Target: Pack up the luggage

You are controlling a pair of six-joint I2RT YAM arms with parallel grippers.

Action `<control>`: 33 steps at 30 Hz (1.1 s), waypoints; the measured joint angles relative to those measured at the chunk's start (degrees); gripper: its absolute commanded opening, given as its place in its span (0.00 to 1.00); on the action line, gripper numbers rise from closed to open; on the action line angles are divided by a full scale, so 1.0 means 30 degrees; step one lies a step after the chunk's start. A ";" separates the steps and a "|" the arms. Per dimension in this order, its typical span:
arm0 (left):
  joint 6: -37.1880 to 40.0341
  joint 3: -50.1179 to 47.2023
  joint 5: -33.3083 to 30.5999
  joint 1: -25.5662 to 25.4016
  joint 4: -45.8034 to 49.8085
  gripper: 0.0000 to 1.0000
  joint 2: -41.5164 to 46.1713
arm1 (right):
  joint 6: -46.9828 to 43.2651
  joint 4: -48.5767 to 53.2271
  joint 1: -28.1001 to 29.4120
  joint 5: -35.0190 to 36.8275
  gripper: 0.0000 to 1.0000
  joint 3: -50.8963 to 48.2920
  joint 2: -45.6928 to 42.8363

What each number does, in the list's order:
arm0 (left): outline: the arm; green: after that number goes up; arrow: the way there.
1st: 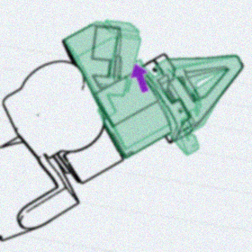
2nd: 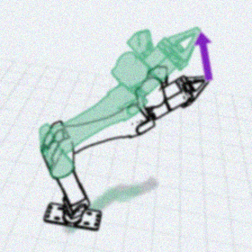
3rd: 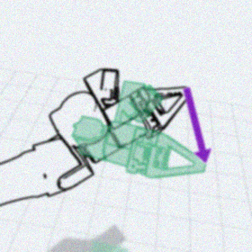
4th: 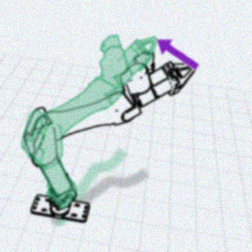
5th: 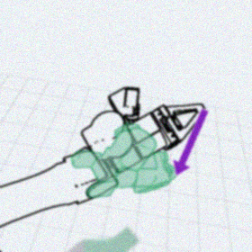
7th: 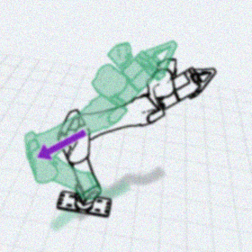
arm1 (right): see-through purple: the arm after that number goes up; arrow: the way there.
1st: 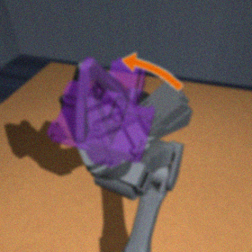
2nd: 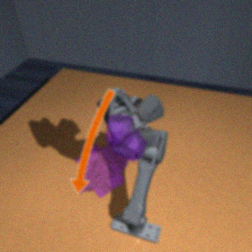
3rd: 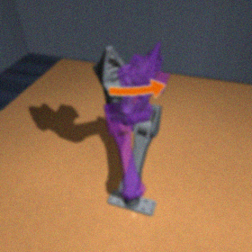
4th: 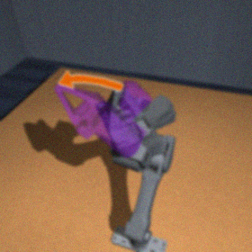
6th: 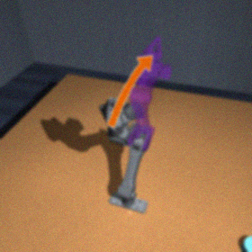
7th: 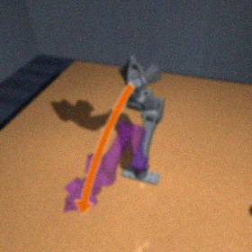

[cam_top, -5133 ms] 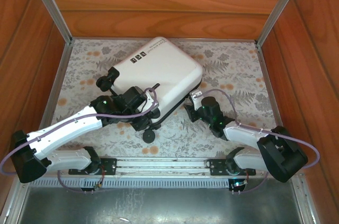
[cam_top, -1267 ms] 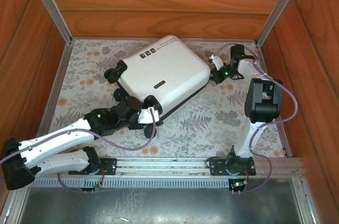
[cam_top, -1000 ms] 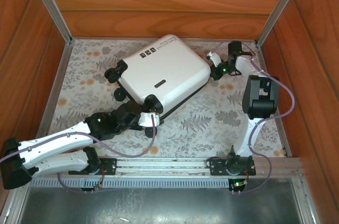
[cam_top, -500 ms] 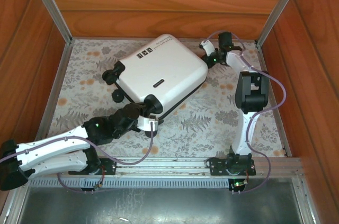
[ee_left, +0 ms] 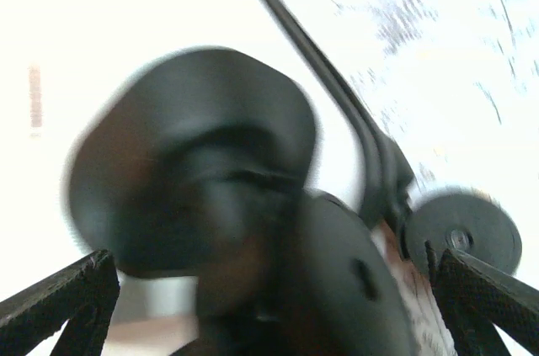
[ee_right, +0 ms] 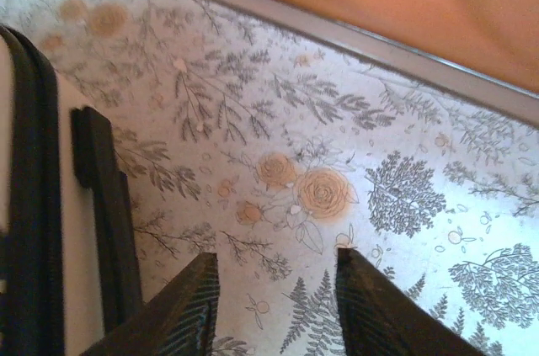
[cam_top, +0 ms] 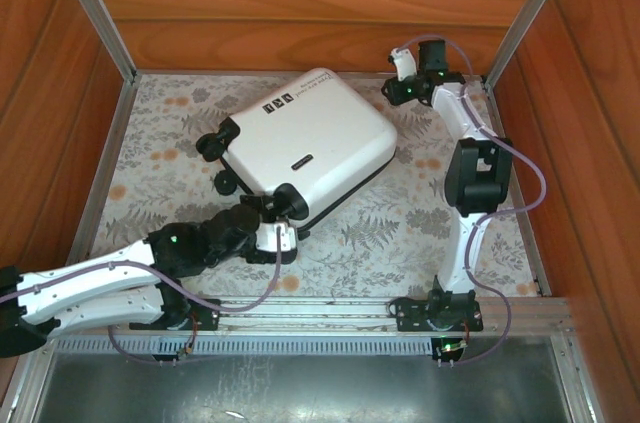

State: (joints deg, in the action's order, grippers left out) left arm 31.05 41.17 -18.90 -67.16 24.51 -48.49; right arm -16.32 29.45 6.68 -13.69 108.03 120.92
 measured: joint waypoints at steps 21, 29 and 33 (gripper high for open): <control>-2.5361 0.6943 -0.3351 1.1242 1.2458 0.39 -0.6513 | -0.0838 0.3606 0.1792 -0.1107 0.21 0.0044 -0.0947; -2.4159 1.0601 0.0452 1.3704 1.0717 0.35 -1.2065 | -0.0517 0.1370 0.2091 -0.0211 0.20 -0.4692 -0.4524; -2.1944 1.5176 0.1763 1.6072 1.0899 0.31 -1.6713 | 0.0350 -0.0597 0.3002 0.1209 0.19 -0.8408 -0.8524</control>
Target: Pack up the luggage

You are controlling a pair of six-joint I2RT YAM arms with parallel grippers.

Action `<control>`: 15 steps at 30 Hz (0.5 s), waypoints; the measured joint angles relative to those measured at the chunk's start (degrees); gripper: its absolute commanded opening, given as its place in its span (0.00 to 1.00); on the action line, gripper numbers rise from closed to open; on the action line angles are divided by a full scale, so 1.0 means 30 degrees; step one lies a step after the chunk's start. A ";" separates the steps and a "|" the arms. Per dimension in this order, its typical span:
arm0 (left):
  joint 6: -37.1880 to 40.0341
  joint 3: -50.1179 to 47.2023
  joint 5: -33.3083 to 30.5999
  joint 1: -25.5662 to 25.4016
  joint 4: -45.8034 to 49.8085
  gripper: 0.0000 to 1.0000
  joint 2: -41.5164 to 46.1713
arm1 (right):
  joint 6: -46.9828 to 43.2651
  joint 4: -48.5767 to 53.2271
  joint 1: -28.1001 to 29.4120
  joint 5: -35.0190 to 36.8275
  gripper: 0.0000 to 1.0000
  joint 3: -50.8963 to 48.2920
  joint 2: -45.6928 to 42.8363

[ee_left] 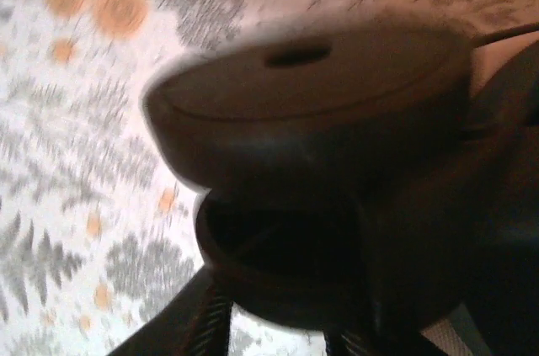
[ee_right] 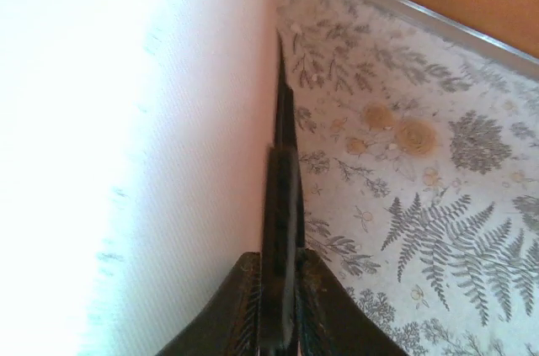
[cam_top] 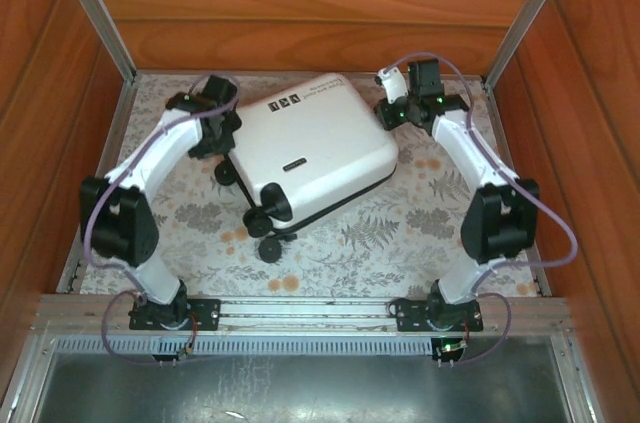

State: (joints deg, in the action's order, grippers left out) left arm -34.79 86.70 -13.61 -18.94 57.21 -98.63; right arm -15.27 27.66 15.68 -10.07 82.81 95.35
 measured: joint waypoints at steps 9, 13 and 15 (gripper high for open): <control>0.2798 0.5617 0.2667 0.0168 -0.1654 0.31 -0.4830 | 0.3133 -0.4488 0.5406 -0.1064 0.17 -0.6455 -0.4874; 0.3752 0.6870 0.3162 0.0058 -0.1647 0.44 -0.5734 | 0.4823 -0.5238 0.6404 -0.0772 0.22 -0.7657 -0.6120; 0.4226 0.7191 0.2914 0.0058 -0.1734 0.58 -0.5967 | 0.5719 -0.4925 0.6528 -0.0131 0.22 -0.7715 -0.6557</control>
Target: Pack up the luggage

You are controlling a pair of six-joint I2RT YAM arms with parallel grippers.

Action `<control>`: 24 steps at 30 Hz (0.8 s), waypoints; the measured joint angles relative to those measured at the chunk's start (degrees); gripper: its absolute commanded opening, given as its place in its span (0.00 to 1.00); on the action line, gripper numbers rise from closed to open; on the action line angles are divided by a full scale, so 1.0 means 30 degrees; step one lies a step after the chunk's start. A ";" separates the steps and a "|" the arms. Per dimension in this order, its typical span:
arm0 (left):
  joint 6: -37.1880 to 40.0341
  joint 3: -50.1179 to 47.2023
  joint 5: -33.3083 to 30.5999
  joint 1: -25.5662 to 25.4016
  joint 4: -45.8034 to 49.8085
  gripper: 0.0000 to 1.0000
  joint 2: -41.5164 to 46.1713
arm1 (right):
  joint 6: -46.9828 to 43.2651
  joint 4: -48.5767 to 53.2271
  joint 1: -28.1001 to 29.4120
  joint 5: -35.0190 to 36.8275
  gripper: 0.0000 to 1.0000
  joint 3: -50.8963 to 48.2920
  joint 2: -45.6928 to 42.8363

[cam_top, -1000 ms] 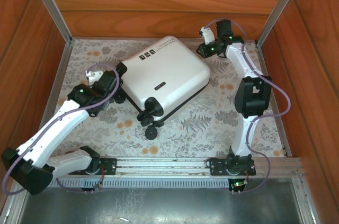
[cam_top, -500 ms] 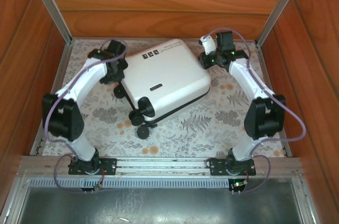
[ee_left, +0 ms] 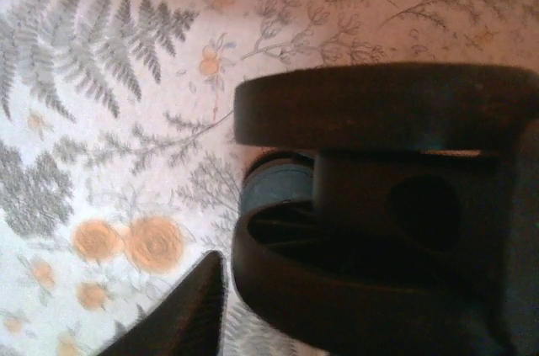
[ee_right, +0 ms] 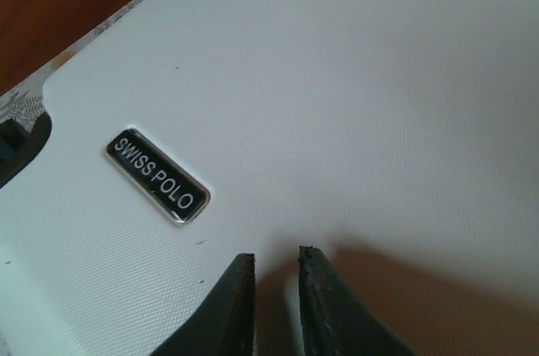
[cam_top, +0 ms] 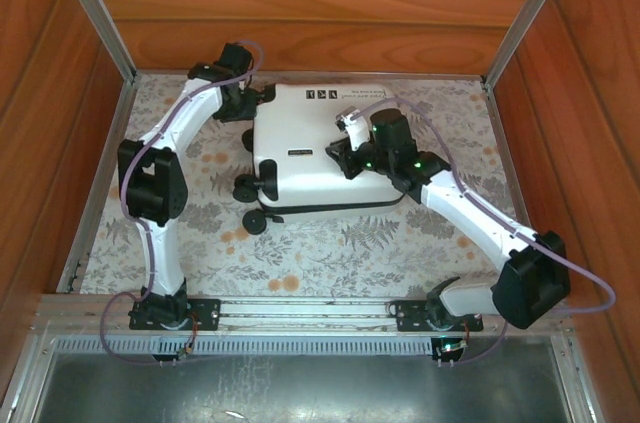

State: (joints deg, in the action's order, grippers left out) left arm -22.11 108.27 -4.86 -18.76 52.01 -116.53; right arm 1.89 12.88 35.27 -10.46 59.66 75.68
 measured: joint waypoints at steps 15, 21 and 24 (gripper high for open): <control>0.0095 -0.7563 -0.2295 -0.0015 -0.1180 0.71 0.9041 | 0.3089 0.8852 -0.6943 0.5042 0.18 0.3381 -0.0743; -0.0182 -0.9989 0.0823 0.0036 -0.1639 0.67 0.9726 | 0.2776 1.0382 -0.7439 0.4983 0.18 0.3388 0.1435; 0.0138 -0.9930 0.1836 0.0036 -0.1749 0.67 0.8568 | 0.2069 1.0455 -0.7737 0.4641 0.20 0.3388 0.1872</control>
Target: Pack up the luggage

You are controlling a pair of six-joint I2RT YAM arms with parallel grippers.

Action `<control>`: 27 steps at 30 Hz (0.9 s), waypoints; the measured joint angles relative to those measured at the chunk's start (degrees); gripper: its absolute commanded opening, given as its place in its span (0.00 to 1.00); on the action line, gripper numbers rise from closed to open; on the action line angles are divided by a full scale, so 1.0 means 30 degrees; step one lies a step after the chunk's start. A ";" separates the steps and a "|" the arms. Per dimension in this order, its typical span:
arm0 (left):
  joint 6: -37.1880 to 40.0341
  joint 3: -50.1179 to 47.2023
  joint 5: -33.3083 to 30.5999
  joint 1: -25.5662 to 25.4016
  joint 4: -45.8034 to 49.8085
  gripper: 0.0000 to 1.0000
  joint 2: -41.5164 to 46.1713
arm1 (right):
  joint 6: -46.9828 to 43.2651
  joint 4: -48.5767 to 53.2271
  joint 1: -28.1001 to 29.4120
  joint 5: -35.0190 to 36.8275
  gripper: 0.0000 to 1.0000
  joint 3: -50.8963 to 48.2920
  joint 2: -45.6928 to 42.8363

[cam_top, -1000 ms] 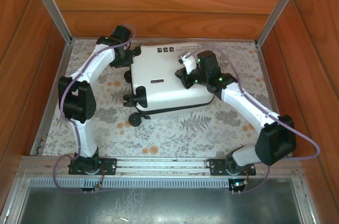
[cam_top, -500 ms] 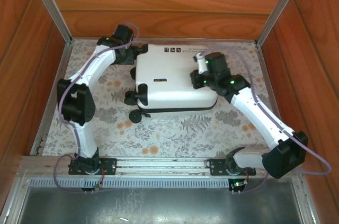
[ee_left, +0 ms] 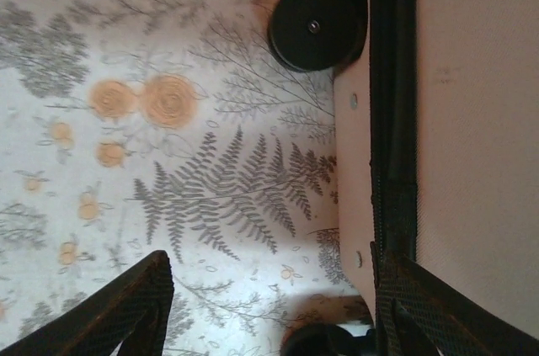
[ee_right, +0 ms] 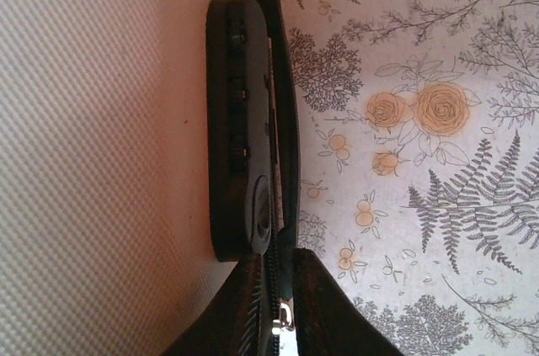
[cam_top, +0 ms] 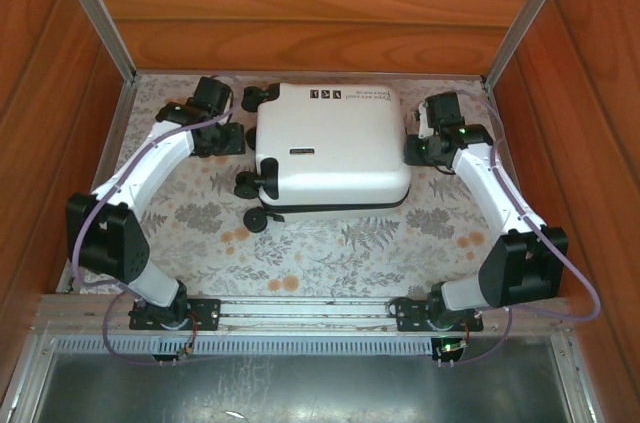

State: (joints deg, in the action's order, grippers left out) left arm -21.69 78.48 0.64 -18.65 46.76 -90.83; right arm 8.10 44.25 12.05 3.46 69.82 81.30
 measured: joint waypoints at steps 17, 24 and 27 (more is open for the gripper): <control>0.5836 0.8131 0.0168 0.1399 -0.0240 0.65 -0.7621 | -0.2113 0.1158 0.4022 -0.0058 0.22 -0.1260 -0.0947; 0.6798 1.2152 -0.0036 0.1938 -0.1909 0.66 -1.0324 | -0.1224 0.0852 0.9391 -0.1581 0.22 -0.3220 -0.2047; 0.6499 1.4273 0.0131 0.1552 -0.2018 0.67 -1.1060 | -0.0729 -0.0240 1.1205 -0.2142 0.28 -0.3490 -0.2157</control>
State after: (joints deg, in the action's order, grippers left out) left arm -2.20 121.30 1.04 -14.00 40.71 -124.01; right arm 5.91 43.53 45.67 -2.96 59.35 74.83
